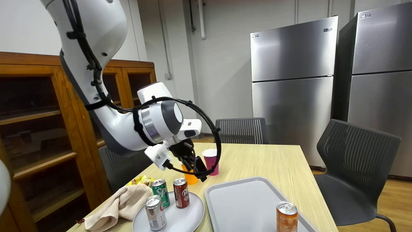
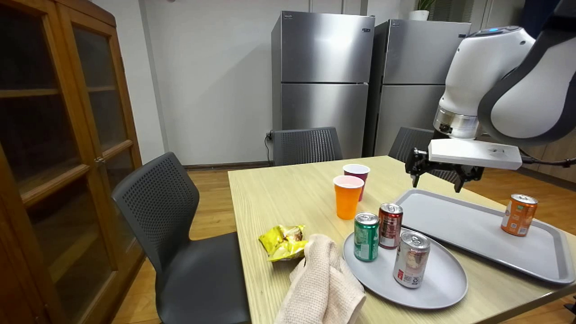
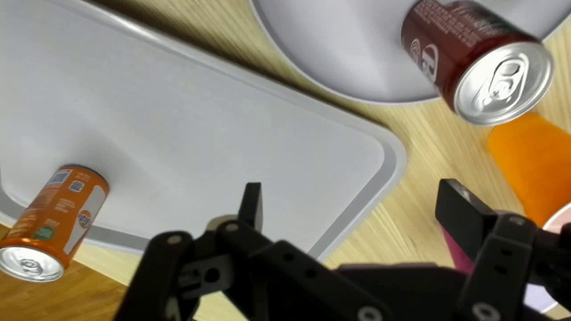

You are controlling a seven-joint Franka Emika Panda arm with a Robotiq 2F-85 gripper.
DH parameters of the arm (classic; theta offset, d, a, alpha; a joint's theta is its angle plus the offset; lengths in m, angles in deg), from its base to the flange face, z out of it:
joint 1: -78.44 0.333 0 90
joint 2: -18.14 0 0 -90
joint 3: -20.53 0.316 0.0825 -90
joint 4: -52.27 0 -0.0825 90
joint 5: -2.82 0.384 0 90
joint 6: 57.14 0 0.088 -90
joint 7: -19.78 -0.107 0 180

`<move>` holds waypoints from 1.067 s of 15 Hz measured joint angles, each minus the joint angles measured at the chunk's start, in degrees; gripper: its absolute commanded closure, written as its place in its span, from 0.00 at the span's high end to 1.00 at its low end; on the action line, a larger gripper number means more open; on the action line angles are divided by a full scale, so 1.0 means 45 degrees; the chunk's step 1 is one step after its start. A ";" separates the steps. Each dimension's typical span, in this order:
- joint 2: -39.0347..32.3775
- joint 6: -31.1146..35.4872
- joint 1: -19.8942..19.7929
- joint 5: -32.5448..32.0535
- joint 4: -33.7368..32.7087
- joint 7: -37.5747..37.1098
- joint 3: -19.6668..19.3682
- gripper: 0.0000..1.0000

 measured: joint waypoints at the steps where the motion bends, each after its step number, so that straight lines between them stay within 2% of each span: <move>1: -0.0115 -0.0020 -0.0041 0.0160 -0.0145 -0.0105 -0.0146 1.00; 4: -0.0562 -0.0164 -0.0188 0.0960 -0.0607 -0.0281 -0.0410 1.00; 9: -0.1219 -0.1030 -0.0659 0.2770 -0.1338 -0.0176 -0.0246 1.00; 12: -0.1539 -0.1702 -0.1376 0.3767 -0.1888 0.0628 0.0361 1.00; 16: -0.1842 -0.2468 -0.3006 0.5434 -0.2660 0.3590 0.1811 1.00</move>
